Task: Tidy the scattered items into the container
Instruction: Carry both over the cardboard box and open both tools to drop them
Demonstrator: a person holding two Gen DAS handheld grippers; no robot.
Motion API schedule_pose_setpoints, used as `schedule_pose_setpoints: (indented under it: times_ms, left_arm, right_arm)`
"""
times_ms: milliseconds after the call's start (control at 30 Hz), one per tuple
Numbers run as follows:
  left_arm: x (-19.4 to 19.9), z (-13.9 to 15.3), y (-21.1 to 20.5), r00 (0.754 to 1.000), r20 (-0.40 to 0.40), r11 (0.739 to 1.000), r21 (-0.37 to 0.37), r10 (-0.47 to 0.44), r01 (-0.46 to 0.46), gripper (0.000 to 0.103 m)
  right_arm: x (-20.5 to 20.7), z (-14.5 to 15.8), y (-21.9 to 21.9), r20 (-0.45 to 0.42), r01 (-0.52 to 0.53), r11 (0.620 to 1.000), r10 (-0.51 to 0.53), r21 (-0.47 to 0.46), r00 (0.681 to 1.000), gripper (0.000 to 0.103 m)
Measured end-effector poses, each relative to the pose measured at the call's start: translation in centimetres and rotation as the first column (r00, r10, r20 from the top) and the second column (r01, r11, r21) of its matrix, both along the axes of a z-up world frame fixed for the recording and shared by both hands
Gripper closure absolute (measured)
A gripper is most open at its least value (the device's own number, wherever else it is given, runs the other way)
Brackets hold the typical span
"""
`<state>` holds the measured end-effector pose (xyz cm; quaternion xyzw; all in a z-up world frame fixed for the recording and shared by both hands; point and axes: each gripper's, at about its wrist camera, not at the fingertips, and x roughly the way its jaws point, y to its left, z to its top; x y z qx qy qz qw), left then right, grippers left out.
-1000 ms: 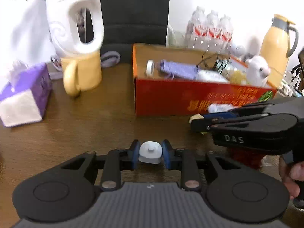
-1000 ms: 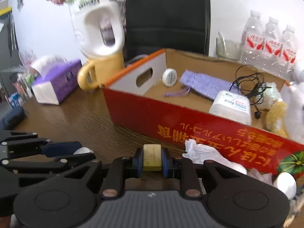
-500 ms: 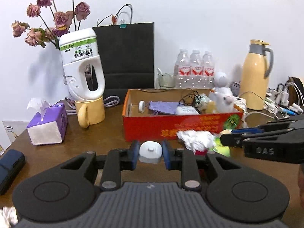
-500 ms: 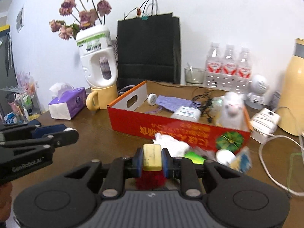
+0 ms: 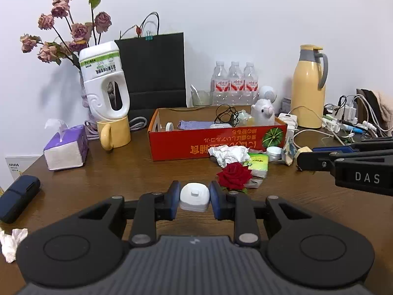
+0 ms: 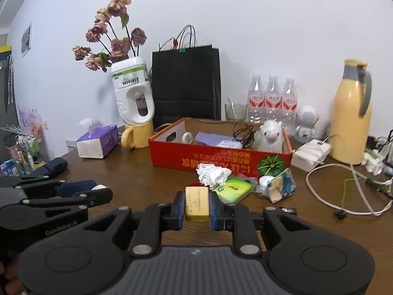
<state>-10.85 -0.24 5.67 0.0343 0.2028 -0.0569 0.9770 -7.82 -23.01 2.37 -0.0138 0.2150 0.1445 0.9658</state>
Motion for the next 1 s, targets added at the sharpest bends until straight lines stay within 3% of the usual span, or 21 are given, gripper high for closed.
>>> schedule_pose_setpoints:
  times_ms: [167,300,433,633,767,833,1000]
  left_arm:
    - [-1.6,0.7,0.2,0.999,0.047,1.0,0.007,0.014,-0.014,0.076]
    - [-1.0,1.1,0.4,0.998,0.052,1.0,-0.005,0.024,-0.024,0.076]
    - [1.7,2.2,0.3,0.996,0.089,1.0,-0.005,0.03,-0.03,0.076]
    - [8.4,4.9,0.2,0.995,0.098,0.999,-0.054,0.012,-0.006,0.076]
    - [14.7,5.6,0.4,1.0,0.013,0.992,-0.127,0.009,-0.007,0.076]
    - [18.3,5.8,-0.3,0.999,-0.037,0.994,-0.112,0.004,-0.008,0.076]
    - [26.8,6.2,-1.4,0.981,-0.196,0.991,-0.132,0.002,-0.028,0.076]
  right_arm:
    - [-2.6,0.9,-0.1,0.044,-0.004,1.0,0.004,0.005,0.999,0.084]
    - [-2.4,1.3,0.1,0.056,-0.009,1.0,0.008,0.01,0.998,0.084]
    - [-0.3,2.0,0.0,0.073,0.002,1.0,-0.003,0.009,0.997,0.084]
    - [6.1,4.1,-0.8,0.069,0.022,0.999,-0.025,0.042,0.997,0.084]
    - [11.8,5.5,-1.0,0.049,0.019,0.999,-0.021,0.05,0.999,0.084]
    - [15.0,6.1,-1.0,0.026,0.024,0.999,-0.025,0.038,0.999,0.084]
    - [24.5,7.0,-1.0,-0.143,-0.007,1.0,0.009,0.016,0.99,0.084]
